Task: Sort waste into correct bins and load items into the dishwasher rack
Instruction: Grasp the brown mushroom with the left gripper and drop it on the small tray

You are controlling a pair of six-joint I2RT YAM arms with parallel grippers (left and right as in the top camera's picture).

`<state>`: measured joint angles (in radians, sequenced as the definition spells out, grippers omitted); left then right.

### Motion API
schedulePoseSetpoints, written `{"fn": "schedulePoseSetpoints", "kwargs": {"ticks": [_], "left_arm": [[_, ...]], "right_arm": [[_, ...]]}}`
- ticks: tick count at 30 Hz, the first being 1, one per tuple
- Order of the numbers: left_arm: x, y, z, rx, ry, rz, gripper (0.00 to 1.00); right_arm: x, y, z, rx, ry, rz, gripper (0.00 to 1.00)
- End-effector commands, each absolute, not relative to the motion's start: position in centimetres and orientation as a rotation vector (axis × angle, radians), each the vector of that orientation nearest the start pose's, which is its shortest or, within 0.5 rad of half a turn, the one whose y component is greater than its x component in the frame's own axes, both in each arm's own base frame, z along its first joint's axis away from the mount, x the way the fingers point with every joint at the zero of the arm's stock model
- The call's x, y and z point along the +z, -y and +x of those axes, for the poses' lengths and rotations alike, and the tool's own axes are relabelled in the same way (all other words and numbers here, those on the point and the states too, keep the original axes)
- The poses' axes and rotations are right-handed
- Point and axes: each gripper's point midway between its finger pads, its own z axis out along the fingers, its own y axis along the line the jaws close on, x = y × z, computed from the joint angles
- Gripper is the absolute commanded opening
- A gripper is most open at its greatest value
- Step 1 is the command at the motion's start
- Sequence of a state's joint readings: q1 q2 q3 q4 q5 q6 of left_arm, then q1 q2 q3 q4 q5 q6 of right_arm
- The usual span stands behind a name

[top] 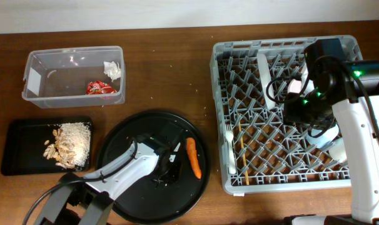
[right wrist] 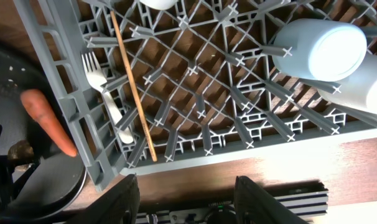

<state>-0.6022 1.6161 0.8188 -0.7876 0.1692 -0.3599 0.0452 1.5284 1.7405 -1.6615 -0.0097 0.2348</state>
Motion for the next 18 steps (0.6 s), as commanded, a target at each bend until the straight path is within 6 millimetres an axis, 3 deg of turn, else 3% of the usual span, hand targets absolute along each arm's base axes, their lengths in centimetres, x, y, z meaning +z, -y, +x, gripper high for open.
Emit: {"fn": "schedulePoseSetpoints", "kwargs": {"ticks": [1,3,5,8,10,13,15,18], "left_arm": [[-0.7,16.3,17.9,-0.236,-3.229,0.410,0.34],[-0.7,16.1,18.1,-0.212,-3.224,0.410,0.30],[-0.6,15.9,17.9,-0.204,-3.232,0.406,0.20],[0.6,15.0,18.8,-0.115,-3.214,0.393,0.19],[3.0,12.7,20.6,0.032,-3.167,0.318,0.18],[6.4,9.2,23.5,0.097,-3.067,0.119,0.18],[7.7,5.4,25.1,0.104,-3.007,-0.109,0.19],[8.1,-1.2,26.3,0.113,-2.941,-0.503,0.19]], "right_arm": [[24.8,-1.3,26.2,0.051,-2.993,0.290,0.53],[24.8,-1.3,26.2,0.051,-2.993,0.291,0.53],[24.7,-1.3,26.2,0.050,-2.995,0.291,0.53],[24.7,-1.3,26.1,0.049,-2.998,0.291,0.53],[24.7,-1.3,26.1,0.050,-3.000,0.291,0.53],[24.7,-1.3,26.0,0.049,-3.001,0.291,0.53],[24.7,-1.2,26.0,0.048,-3.003,0.291,0.53],[24.7,-1.3,26.0,0.049,-3.004,0.292,0.53]]}}
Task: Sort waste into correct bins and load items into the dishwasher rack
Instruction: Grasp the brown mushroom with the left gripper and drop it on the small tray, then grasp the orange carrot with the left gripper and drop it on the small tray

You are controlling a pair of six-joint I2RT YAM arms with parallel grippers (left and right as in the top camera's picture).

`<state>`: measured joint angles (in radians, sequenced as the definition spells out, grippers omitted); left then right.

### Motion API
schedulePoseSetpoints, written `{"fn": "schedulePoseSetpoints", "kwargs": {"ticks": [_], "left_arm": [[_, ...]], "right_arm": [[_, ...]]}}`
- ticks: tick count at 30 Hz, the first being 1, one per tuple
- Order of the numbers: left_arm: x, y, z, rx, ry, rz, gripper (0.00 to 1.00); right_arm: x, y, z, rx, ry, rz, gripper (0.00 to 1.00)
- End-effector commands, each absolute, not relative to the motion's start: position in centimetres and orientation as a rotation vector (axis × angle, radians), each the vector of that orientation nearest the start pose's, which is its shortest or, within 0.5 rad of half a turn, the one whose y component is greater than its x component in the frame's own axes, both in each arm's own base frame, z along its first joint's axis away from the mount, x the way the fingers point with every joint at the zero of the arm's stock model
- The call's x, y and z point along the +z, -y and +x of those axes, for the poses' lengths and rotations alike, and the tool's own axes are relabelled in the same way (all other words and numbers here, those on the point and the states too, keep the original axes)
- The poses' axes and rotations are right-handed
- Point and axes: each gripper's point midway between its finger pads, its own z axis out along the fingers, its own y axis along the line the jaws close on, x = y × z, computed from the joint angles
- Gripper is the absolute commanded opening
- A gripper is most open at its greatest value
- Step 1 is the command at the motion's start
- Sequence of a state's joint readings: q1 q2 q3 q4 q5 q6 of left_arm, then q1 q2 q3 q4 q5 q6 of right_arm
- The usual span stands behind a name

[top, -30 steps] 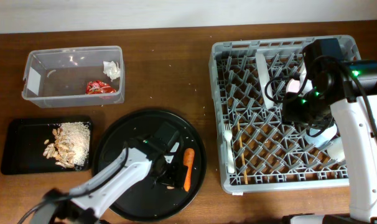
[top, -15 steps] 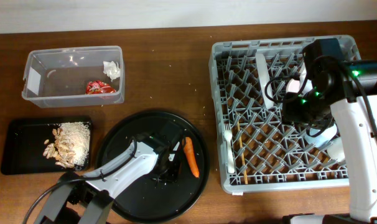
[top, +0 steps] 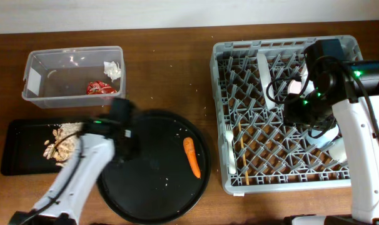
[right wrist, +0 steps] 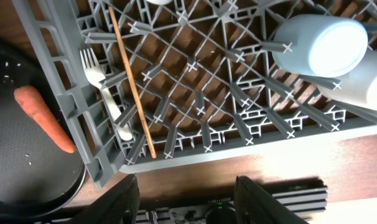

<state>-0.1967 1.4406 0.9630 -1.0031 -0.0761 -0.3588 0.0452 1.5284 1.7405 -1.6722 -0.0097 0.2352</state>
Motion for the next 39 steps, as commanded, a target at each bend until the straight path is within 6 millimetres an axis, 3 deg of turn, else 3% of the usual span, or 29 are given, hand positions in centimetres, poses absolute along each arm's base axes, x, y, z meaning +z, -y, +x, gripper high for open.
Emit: {"fn": "schedulePoseSetpoints", "kwargs": {"ticks": [1,3,5,9,12,14,22,27,29,31,32,35,37,39], "left_arm": [[8.1,-3.8,26.5,0.111,-2.895,-0.653,0.19],[8.2,-6.4,26.6,0.110,-2.835,-0.811,0.19],[8.4,-10.9,26.0,0.118,-2.697,-1.117,0.20],[8.6,-14.0,25.6,0.125,-2.588,-1.265,0.20],[8.6,-14.9,25.5,0.135,-2.555,-1.310,0.21],[8.3,-15.0,25.5,0.141,-2.560,-1.312,0.28],[6.1,-14.9,25.5,0.135,-2.625,-1.339,0.29],[7.3,-11.9,27.8,-0.171,-2.629,-1.240,0.41],[8.9,-9.4,29.1,-0.341,-2.627,-1.111,0.49],[9.5,-7.4,29.5,-0.366,-2.662,-1.009,0.52],[9.6,-5.8,29.6,-0.376,-2.699,-0.937,0.52],[9.5,1.9,29.8,-0.424,-2.833,-0.595,0.54],[9.6,6.1,30.0,-0.448,-2.859,-0.382,0.63],[9.3,11.2,29.8,-0.497,-2.873,-0.238,0.65]], "right_arm": [[24.7,-1.3,25.9,0.049,-3.005,0.292,0.53],[24.7,-1.2,25.9,0.048,-3.008,0.292,0.53],[24.7,-1.2,25.8,0.048,-3.011,0.292,0.53],[24.7,-1.2,25.8,0.048,-3.011,0.292,0.53],[24.7,-1.2,25.7,0.047,-3.015,0.293,0.53],[24.7,-1.2,25.7,0.047,-3.015,0.293,0.53],[24.7,-1.2,25.5,0.046,-3.021,0.294,0.53],[24.7,-1.2,25.6,0.045,-3.020,0.293,0.53],[24.7,-1.2,25.6,0.046,-3.017,0.293,0.53],[24.7,-1.2,25.7,0.047,-3.014,0.293,0.53],[24.7,-1.2,25.7,0.047,-3.013,0.293,0.53],[24.7,-1.2,25.7,0.047,-3.014,0.293,0.53],[24.7,-1.2,25.7,0.047,-3.014,0.293,0.53],[24.7,-1.2,25.7,0.047,-3.015,0.293,0.53]]}}
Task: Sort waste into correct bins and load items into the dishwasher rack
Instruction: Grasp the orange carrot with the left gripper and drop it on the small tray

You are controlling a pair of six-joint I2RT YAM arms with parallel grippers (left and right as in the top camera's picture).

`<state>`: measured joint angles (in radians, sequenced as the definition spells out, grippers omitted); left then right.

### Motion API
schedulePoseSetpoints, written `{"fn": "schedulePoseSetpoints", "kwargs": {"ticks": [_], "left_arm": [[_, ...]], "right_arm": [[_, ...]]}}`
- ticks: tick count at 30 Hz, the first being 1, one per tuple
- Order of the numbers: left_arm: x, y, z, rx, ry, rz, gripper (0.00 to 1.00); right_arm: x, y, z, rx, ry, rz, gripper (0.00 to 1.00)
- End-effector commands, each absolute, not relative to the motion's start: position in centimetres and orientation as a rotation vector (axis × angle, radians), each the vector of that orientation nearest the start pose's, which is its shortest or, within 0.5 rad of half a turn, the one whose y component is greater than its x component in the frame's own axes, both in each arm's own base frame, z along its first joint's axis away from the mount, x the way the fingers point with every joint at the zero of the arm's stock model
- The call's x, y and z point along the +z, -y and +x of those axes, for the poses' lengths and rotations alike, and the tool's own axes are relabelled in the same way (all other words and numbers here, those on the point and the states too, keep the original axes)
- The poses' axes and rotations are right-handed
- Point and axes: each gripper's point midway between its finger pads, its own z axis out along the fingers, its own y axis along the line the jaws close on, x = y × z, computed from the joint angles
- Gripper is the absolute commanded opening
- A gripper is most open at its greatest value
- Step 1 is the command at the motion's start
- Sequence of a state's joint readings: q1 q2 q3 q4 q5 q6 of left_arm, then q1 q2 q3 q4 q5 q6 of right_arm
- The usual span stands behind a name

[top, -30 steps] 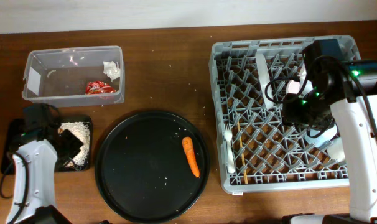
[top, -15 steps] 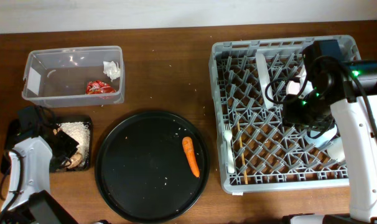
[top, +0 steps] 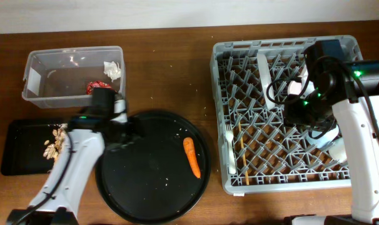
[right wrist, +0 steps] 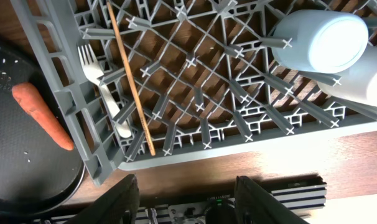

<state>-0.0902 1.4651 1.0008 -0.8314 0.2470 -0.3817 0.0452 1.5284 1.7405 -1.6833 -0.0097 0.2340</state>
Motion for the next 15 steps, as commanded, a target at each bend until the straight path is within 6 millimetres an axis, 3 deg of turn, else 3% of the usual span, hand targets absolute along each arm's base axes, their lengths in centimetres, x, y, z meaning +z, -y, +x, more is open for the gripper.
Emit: {"fn": "schedulePoseSetpoints", "kwargs": {"ticks": [1,4,8,13,14,15], "left_arm": [[8.9,13.1,29.6,-0.517,-2.881,-0.200,0.67],[6.5,18.0,28.9,-0.550,-2.936,-0.120,0.70],[2.9,22.1,27.9,-0.563,-2.997,-0.092,0.70],[-0.3,23.1,26.3,-0.505,-3.088,-0.069,0.69],[-0.7,23.1,26.0,-0.493,-3.103,-0.064,0.64],[-0.9,23.1,25.8,-0.486,-3.111,-0.062,0.51]], "right_arm": [[24.7,-1.2,25.7,0.047,-3.015,0.293,0.53],[24.7,-1.2,25.7,0.047,-3.015,0.293,0.53],[24.7,-1.2,25.7,0.047,-3.015,0.293,0.53],[24.7,-1.2,25.7,0.047,-3.014,0.293,0.53],[24.7,-1.2,25.7,0.046,-3.014,0.293,0.53],[24.7,-1.2,25.7,0.047,-3.014,0.293,0.53]]}}
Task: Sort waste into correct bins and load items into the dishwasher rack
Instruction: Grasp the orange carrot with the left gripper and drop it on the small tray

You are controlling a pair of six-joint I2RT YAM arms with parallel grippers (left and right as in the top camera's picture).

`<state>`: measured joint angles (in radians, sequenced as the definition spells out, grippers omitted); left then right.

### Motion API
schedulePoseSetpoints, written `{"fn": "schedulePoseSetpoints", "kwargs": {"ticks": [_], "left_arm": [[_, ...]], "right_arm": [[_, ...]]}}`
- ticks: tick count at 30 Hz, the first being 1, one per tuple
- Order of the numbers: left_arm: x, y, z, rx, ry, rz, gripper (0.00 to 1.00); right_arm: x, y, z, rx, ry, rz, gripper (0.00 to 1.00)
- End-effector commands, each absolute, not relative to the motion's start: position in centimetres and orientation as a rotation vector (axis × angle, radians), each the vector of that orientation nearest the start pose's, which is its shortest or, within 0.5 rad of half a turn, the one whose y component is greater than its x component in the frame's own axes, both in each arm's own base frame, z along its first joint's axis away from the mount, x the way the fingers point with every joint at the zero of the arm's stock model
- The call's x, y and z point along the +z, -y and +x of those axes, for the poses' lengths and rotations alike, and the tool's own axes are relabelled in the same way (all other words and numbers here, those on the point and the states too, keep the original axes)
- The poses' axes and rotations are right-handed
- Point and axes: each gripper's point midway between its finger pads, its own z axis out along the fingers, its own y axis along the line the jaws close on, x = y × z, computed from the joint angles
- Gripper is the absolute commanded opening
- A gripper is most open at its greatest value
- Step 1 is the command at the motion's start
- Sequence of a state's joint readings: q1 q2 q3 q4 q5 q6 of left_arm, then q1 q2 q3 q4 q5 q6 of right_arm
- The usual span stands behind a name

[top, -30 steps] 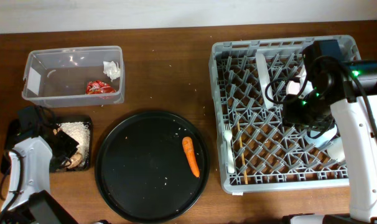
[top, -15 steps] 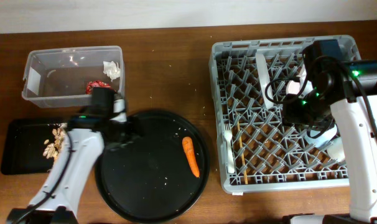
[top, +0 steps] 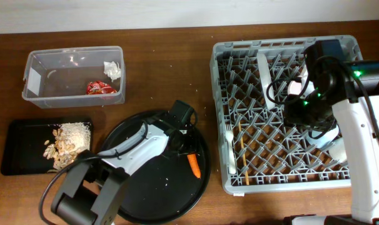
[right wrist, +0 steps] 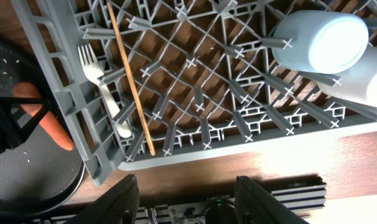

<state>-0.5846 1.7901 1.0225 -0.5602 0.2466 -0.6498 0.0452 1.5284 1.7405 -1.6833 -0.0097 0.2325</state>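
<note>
An orange carrot lies on the round black plate left of the grey dishwasher rack. My left gripper is down on the carrot's far end, open, with a finger on either side; the right wrist view shows the carrot crossed by those dark fingers. My right gripper hangs open over the rack's right part, holding nothing. In the rack lie a white fork, a wooden chopstick and two pale cups.
A clear bin at the back left holds a red wrapper and white tissue. In front of it a black tray carries food scraps. Crumbs dot the plate. The rack's wall stands close to the carrot.
My left gripper was by the near edge of the clear bin, left of the plate. Now it is at the carrot's far end on the plate. The right arm and the carrot have not moved.
First my left gripper was low on the plate beside the carrot, at a small dark scrap. Then it was at the plate's left edge near the tray, and the scrap was gone from the plate. After that it was near the bin, and now at the carrot.
</note>
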Motion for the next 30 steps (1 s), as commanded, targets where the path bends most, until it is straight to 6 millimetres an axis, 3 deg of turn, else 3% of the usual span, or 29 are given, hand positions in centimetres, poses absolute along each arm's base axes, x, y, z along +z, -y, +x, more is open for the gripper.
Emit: {"fn": "schedulePoseSetpoints", "kwargs": {"ticks": [1,3,8,12,13,15,17,20,26,30], "left_arm": [[-0.9,23.1,25.9,-0.486,-3.111,-0.062,0.40],[-1.0,23.0,25.8,-0.483,-3.113,-0.062,0.28],[-1.2,21.5,25.7,-0.364,-3.123,-0.084,0.24],[2.1,18.8,28.1,-0.329,-3.075,-0.068,0.24],[3.3,17.1,29.0,-0.283,-3.055,-0.133,0.24],[6.3,11.9,30.8,-0.160,-2.992,-0.241,0.17],[8.6,7.1,31.5,-0.097,-2.929,-0.366,0.17],[11.7,-3.1,31.5,0.019,-2.778,-0.677,0.17],[12.0,-16.6,27.8,0.099,-2.509,-1.312,0.17],[11.8,-20.9,27.1,0.134,-2.379,-1.444,0.18]], "right_arm": [[24.7,-1.2,25.7,0.046,-3.015,0.292,0.53],[24.7,-1.2,25.7,0.046,-3.014,0.292,0.53],[24.7,-1.2,25.7,0.046,-3.015,0.292,0.53],[24.7,-1.2,25.7,0.046,-3.015,0.292,0.53],[24.7,-1.2,25.7,0.046,-3.015,0.292,0.53],[24.7,-1.2,25.7,0.045,-3.016,0.292,0.53],[24.7,-1.2,25.7,0.046,-3.015,0.292,0.53],[24.7,-1.2,25.7,0.046,-3.017,0.293,0.53],[24.7,-1.2,25.6,0.045,-3.019,0.293,0.53],[24.6,-1.2,25.6,0.045,-3.020,0.293,0.53]]}}
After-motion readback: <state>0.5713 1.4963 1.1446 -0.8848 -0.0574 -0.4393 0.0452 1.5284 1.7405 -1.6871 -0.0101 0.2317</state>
